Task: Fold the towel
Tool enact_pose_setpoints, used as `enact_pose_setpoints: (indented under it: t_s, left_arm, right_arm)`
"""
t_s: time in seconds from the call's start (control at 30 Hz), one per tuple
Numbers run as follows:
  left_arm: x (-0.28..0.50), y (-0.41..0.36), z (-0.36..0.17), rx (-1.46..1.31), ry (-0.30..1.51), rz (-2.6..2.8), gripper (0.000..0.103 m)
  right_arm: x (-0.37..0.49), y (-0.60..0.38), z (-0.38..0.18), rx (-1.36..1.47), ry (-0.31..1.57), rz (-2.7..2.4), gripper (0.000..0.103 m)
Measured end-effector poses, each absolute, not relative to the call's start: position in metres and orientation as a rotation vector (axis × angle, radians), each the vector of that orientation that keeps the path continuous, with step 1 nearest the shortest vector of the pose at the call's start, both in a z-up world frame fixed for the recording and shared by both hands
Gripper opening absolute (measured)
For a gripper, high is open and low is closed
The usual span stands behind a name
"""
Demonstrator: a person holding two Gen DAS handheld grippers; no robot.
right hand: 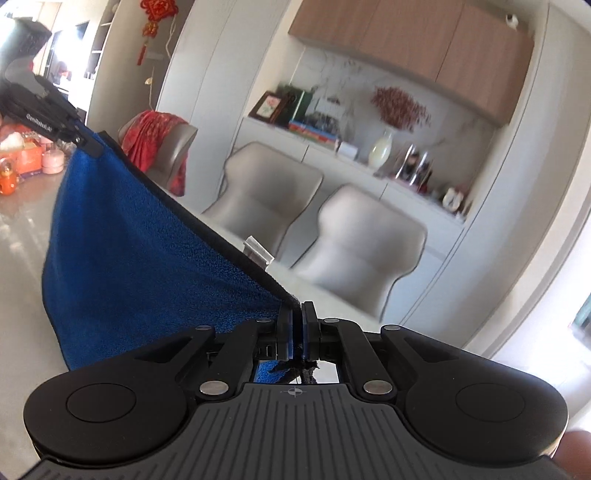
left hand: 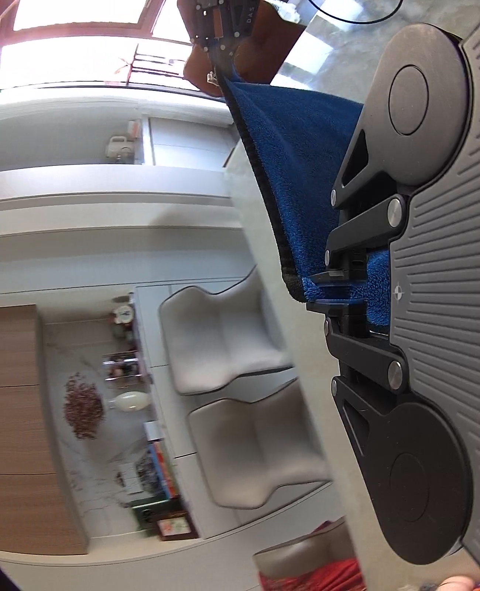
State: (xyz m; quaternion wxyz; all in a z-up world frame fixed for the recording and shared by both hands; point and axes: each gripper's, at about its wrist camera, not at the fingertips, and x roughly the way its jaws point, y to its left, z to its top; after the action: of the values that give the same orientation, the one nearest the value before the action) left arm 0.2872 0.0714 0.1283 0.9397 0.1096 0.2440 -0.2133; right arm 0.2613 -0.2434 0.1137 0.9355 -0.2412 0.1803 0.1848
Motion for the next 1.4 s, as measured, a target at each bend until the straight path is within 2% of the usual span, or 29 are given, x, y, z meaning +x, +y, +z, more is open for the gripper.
enact_pose_setpoints:
  t_s: [0.23,0.4,0.87,1.13,1.4]
  left_arm:
    - [0.304,0.052,0.161,0.27,0.384,-0.39,0.005]
    - [0.286,0.054,0.128,0.25,0.42,-0.434,0.005]
    - [0.168,0.068,-0.013,0.238,0.715,-0.58,0.006]
    - [0.128,0.075,-0.049,0.227,0.798,-0.586,0.008]
    - [0.115,0.078,-0.074,0.259,0.865,-0.572,0.013]
  right_arm:
    - [0.295,-0.244,0.151,-0.561,0.262,0.328,0.005]
    - [0.276,-0.247,0.144,-0.57,0.277,0.341,0.005]
    - [0.154,-0.248,0.034,-0.459,0.731,0.47,0.005]
    - [0.112,-0.248,-0.009,-0.443,0.894,0.517,0.005]
    - [0.102,-0.242,-0.037,-0.506,0.935,0.531,0.007]
